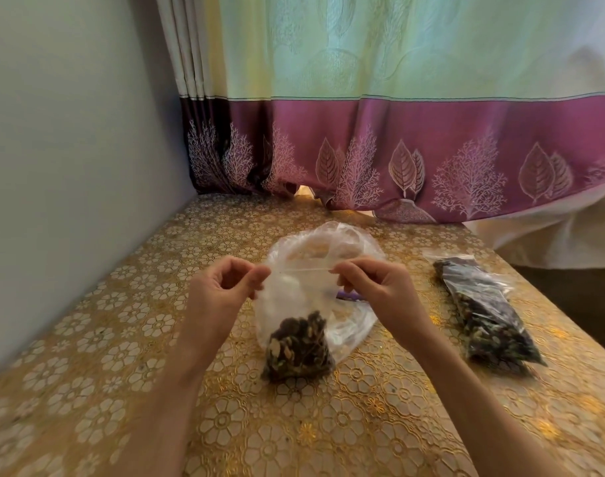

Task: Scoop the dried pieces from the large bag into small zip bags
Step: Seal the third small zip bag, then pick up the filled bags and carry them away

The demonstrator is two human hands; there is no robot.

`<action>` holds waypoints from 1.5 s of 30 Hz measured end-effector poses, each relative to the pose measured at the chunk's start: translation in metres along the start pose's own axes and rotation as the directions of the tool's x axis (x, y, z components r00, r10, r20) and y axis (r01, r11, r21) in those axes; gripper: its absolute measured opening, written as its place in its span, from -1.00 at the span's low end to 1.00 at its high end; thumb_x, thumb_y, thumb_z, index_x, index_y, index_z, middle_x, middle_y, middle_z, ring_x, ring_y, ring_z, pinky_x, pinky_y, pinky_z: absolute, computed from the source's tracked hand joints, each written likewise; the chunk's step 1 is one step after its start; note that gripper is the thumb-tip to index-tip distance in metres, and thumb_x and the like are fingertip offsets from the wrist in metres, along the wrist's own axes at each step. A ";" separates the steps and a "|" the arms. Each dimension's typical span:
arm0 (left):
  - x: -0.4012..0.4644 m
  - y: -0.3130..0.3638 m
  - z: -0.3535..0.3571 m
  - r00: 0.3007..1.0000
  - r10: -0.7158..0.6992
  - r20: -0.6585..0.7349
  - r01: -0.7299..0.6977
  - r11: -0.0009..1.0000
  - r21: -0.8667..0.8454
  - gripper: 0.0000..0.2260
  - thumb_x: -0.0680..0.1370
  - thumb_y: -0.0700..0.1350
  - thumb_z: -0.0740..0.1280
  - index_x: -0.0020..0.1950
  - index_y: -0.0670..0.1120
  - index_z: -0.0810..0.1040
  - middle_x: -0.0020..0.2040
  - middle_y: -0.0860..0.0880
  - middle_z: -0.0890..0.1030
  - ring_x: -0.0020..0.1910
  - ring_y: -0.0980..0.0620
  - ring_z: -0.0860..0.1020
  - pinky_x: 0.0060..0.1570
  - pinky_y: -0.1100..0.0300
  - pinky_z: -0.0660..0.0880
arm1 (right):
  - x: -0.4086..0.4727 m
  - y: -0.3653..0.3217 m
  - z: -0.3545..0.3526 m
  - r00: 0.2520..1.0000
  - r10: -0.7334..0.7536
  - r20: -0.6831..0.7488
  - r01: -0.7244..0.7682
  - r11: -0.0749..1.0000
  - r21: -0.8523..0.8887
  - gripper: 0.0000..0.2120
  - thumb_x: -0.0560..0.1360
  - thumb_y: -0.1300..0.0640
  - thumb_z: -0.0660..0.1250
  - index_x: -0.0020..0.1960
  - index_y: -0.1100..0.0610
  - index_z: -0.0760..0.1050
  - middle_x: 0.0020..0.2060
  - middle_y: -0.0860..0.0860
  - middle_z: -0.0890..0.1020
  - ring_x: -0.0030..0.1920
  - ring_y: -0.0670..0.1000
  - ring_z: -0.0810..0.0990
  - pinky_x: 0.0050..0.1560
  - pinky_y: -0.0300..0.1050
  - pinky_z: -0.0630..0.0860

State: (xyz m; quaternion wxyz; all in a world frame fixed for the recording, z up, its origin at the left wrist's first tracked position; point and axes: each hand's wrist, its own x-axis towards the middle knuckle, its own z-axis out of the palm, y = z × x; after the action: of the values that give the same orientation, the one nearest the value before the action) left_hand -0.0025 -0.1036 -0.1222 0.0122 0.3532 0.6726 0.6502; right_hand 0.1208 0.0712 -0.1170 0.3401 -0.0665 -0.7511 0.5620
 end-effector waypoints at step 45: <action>-0.002 0.125 0.181 0.589 -0.774 0.233 0.691 0.632 0.351 -0.78 0.61 -0.06 0.15 -0.14 0.00 0.56 -0.17 -0.05 0.60 -0.15 0.03 0.56 -0.26 0.16 0.45 | -0.096 -0.100 -0.254 0.407 0.806 -0.431 -0.840 0.515 0.170 -0.83 0.48 0.17 0.38 -0.01 -0.05 0.48 0.00 0.00 0.58 -0.04 -0.08 0.57 -0.15 -0.32 0.53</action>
State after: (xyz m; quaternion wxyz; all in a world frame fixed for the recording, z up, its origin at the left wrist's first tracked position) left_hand 0.1426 0.0400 -0.0410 0.3645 0.1550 0.8117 0.4293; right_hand 0.3709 0.1922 -0.0350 0.1836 -0.5694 -0.5370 0.5947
